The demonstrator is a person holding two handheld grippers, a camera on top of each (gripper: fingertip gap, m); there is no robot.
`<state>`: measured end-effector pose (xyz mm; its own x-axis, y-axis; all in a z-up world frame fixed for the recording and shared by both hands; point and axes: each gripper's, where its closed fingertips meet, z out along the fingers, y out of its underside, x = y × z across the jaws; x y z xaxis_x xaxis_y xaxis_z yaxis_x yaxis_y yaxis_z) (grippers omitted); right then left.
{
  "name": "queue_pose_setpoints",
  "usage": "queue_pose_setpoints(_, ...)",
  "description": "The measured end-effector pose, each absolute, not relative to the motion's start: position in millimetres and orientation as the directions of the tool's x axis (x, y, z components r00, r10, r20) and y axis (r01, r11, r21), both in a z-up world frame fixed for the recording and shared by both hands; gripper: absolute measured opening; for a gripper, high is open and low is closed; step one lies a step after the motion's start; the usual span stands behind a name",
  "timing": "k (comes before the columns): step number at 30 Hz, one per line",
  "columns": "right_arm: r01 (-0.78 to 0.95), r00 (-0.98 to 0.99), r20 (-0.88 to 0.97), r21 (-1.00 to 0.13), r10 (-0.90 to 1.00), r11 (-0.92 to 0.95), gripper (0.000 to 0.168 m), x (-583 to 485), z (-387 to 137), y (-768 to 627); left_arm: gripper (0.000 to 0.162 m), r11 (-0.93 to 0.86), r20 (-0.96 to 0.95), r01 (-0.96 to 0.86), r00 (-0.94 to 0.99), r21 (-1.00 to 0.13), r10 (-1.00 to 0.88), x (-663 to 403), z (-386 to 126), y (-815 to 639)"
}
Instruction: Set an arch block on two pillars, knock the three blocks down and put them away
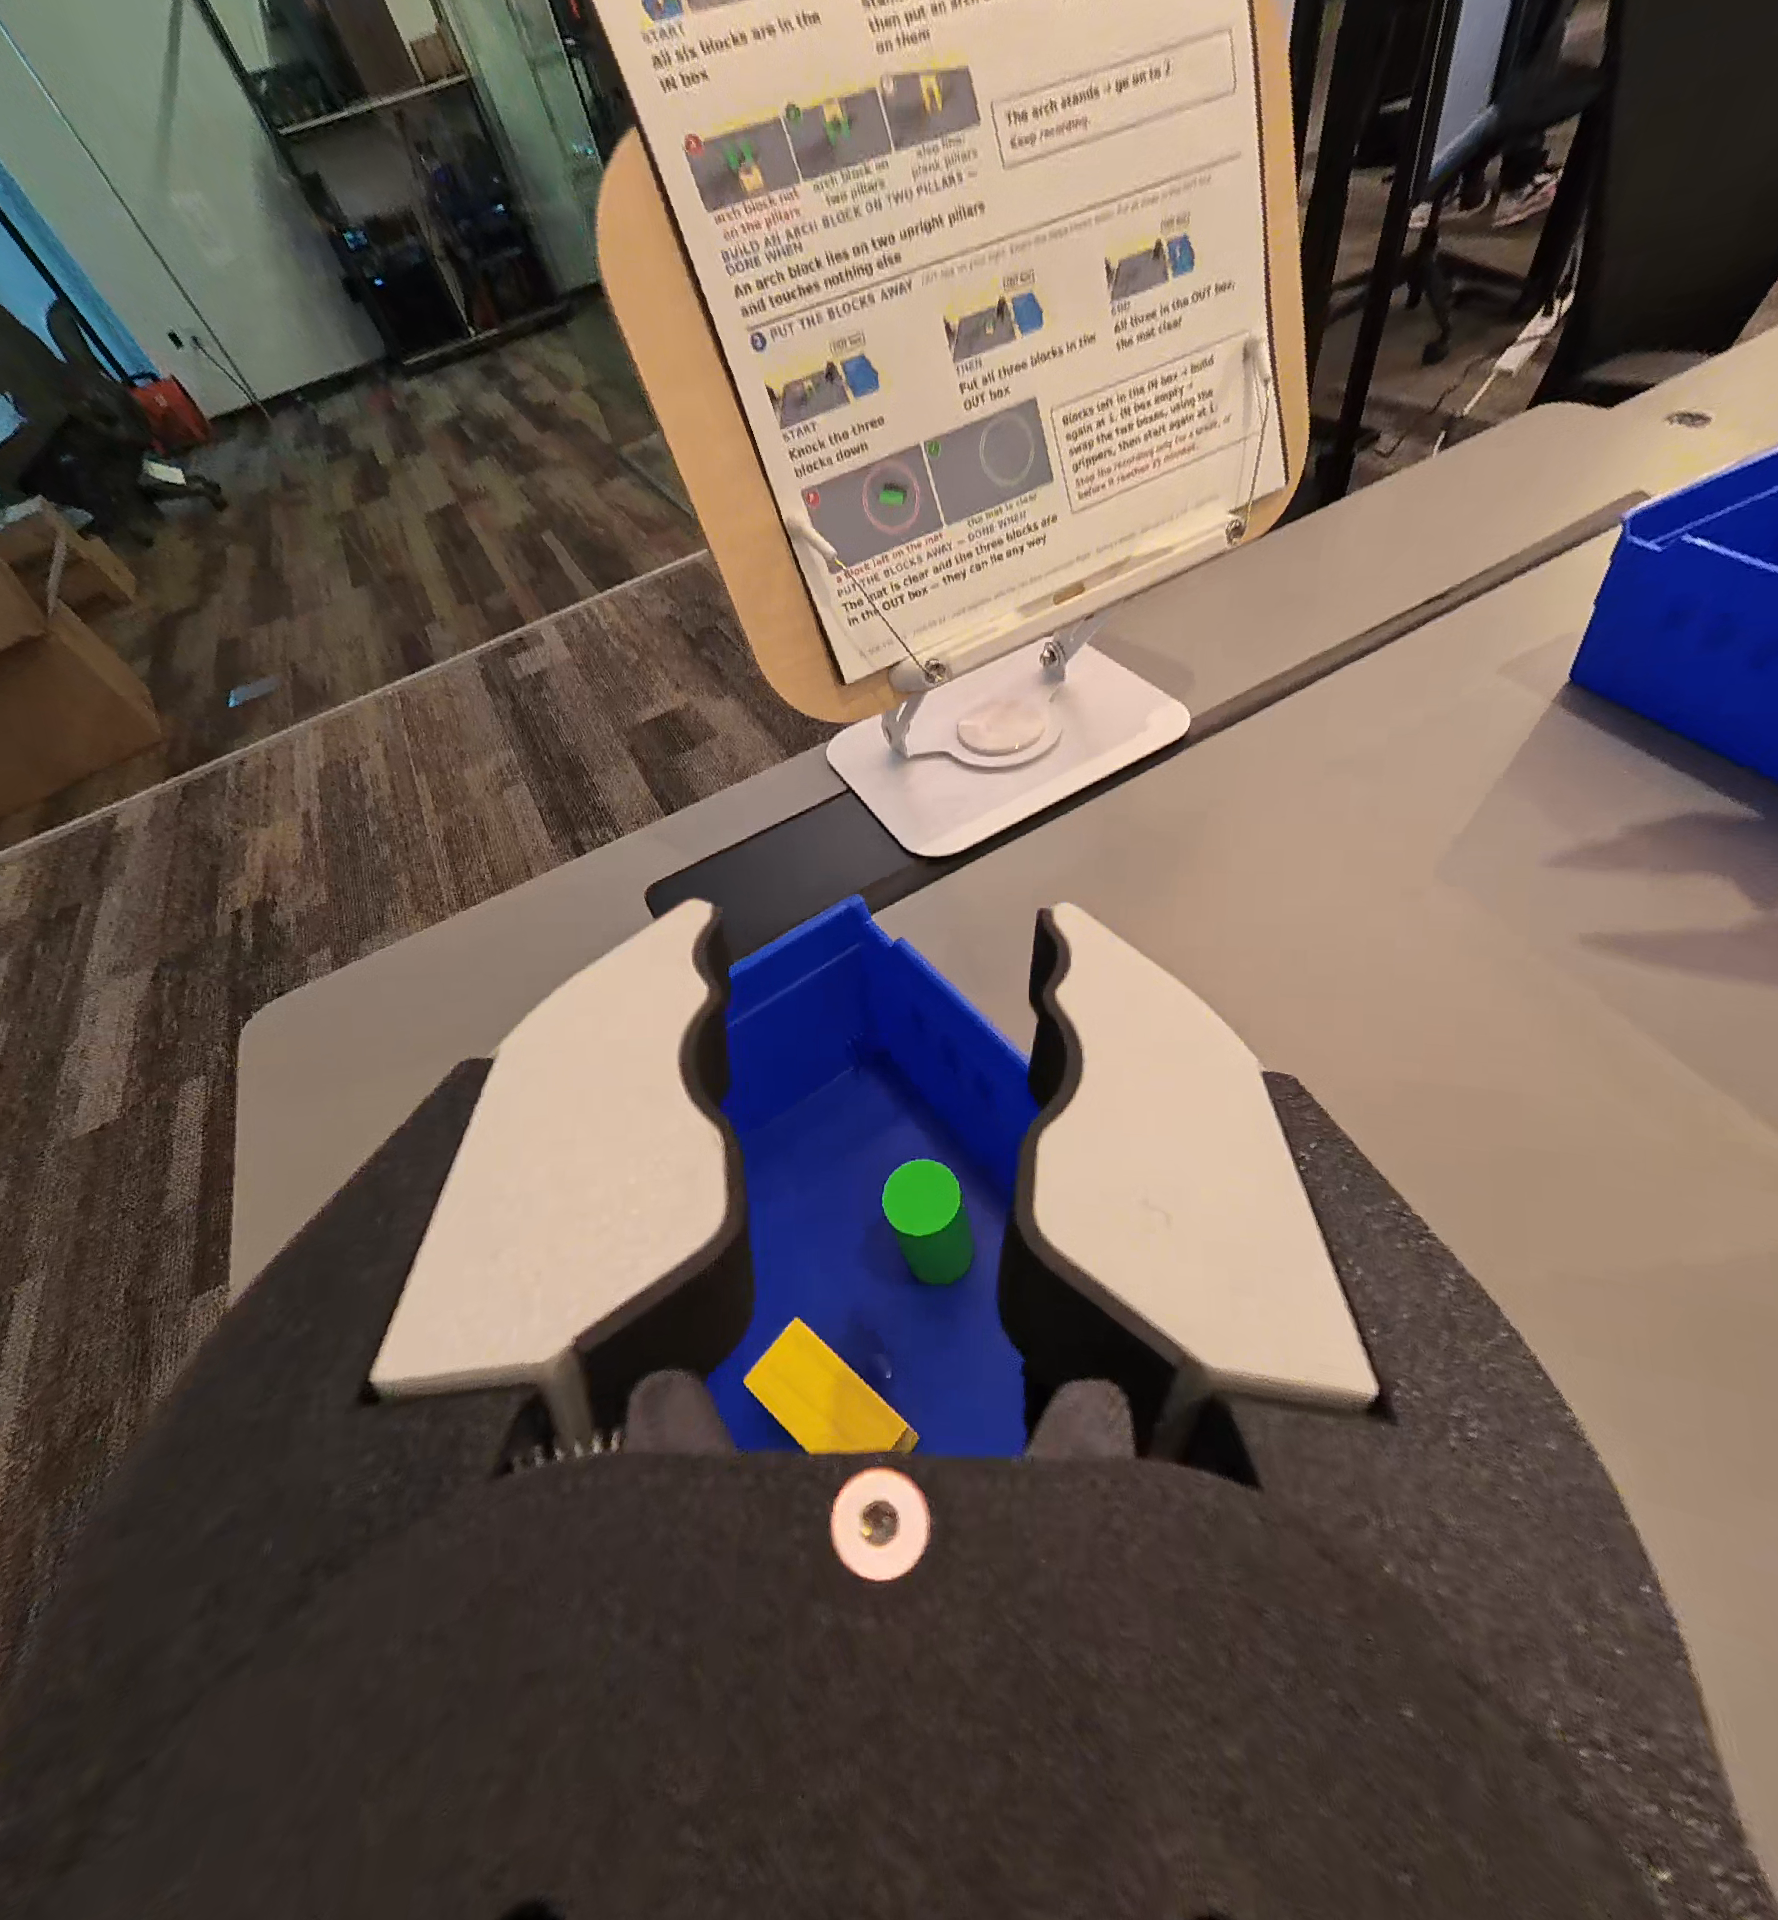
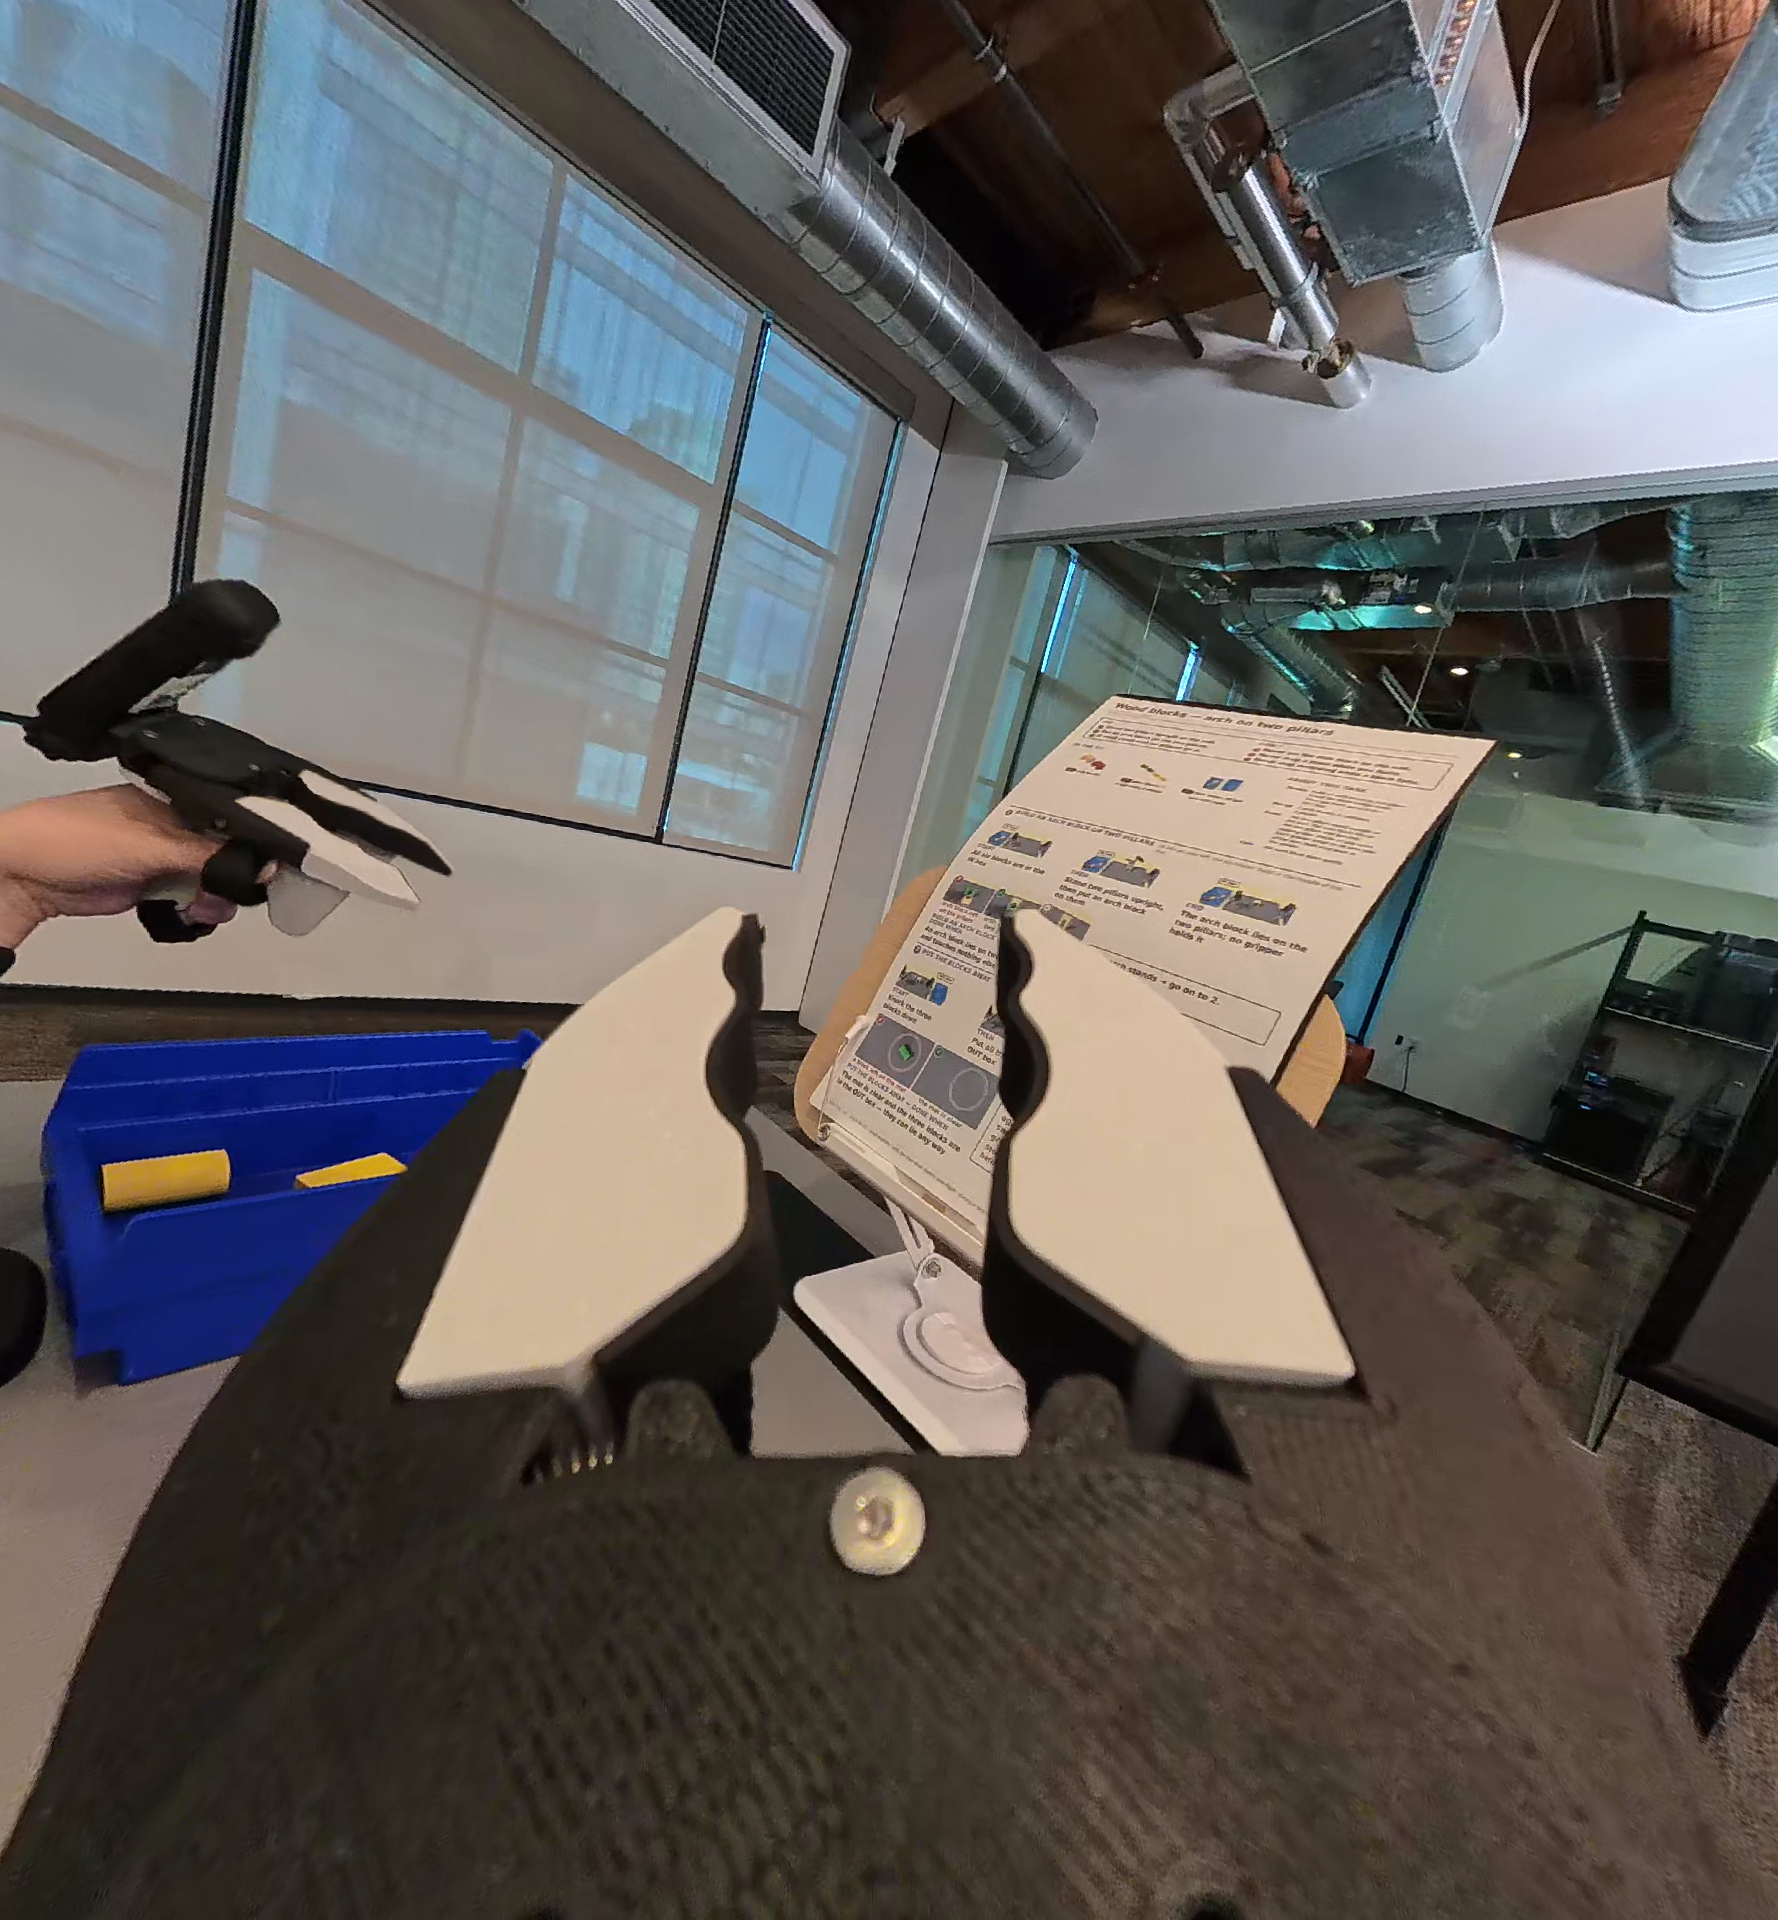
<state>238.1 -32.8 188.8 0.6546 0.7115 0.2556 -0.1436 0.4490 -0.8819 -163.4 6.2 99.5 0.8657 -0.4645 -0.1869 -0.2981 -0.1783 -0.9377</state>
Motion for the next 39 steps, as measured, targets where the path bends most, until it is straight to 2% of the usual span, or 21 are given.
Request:
queue_pose_setpoints(8,-0.158,0.659,0.258,-0.871,0.706,0.466,0.044,241,191,-34,0.058,-0.146,-0.173,-0.272,0.861,-0.951,-0.477,-160,108,2)
queue_pose_setpoints(16,-0.167,0.644,0.272,-0.862,0.715,0.479,0.044,242,193,-38,0.060,-0.230,-0.223,-0.370,0.845,-0.900,-0.487,-167,84,3)
queue_pose_setpoints(20,-0.253,0.583,0.201,-0.875,0.787,0.412,0.045,241,195,-45,0.058,-0.291,-0.246,-0.401,0.859,-0.869,-0.449,-180,71,9)
queue_pose_setpoints(24,-0.211,0.570,0.162,-0.919,0.806,0.333,0.046,239,187,-41,0.056,-0.350,-0.231,-0.414,0.858,-0.840,-0.460,-184,56,12)
queue_pose_setpoints(28,-0.164,0.614,0.169,-0.928,0.771,0.335,0.044,243,182,-32,0.052,-0.443,-0.205,-0.443,0.848,-0.780,-0.488,-186,28,15)
queue_pose_setpoints(33,-0.211,0.469,0.074,-0.958,0.880,0.193,0.041,237,174,-38,0.053,-0.554,-0.237,-0.538,0.819,-0.635,-0.522,-191,-18,24)
queue_pose_setpoints(39,-0.097,0.522,0.171,-0.961,0.836,0.257,0.038,231,165,-32,0.052,-0.615,-0.192,-0.581,0.791,-0.533,-0.581,-182,-60,34)
